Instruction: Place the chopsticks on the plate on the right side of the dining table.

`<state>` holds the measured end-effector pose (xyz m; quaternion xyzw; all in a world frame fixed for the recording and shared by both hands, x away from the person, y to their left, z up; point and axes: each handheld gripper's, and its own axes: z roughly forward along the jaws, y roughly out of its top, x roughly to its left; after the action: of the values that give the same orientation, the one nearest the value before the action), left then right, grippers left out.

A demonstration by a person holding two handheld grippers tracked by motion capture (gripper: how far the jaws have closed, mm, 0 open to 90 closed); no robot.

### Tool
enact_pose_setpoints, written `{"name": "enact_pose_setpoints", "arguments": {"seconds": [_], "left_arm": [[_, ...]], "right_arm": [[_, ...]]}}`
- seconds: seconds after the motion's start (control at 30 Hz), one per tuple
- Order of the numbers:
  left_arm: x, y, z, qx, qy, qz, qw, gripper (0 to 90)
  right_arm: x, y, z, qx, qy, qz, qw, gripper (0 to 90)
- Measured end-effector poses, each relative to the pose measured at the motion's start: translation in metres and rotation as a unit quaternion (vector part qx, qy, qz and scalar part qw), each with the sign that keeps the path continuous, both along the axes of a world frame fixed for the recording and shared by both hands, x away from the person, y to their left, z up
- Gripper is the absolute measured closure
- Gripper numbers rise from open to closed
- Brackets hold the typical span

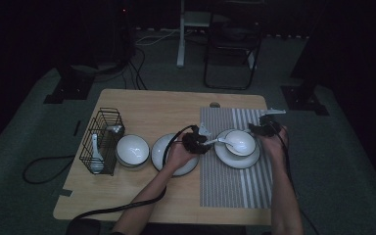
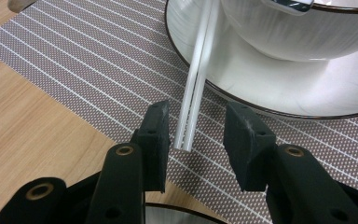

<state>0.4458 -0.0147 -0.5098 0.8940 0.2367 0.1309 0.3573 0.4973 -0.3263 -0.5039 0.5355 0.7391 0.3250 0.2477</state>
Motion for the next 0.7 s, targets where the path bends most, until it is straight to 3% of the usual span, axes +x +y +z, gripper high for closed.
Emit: {"name": "enact_pose_setpoints", "arguments": {"seconds": [0.13,0.27,0.43,0.63,0.7], "left_arm": [[0.0020,-0.0007,0.0008,-0.004,0.001,0.007,1.0000,65.8],[0.0026,-0.0027,-0.0003,0.005,0.003,0.004,1.0000,69.1],[0.0037,-0.0036,-0.0003,0.002,0.005,0.000,1.0000,78.3],[0.0062,-0.0053,0.0001,-0.002,0.006,0.001,1.0000,78.3],[0.0060,-0.0052,0.0003,-0.002,0.006,0.004,1.0000,72.0]], "right_arm": [[0.0022,0.0036,0.0024,0.001,-0.002,0.003,1.0000,41.3],[0.0045,0.0086,0.0027,-0.003,0.002,0.008,1.0000,41.3],[0.0056,0.0093,-0.0014,-0.005,0.012,0.005,0.9999,41.3],[0.0043,0.0069,-0.0008,-0.007,0.013,0.005,0.9999,41.6],[0.0036,0.0057,-0.0004,-0.009,0.014,0.004,0.9999,41.7]]}}
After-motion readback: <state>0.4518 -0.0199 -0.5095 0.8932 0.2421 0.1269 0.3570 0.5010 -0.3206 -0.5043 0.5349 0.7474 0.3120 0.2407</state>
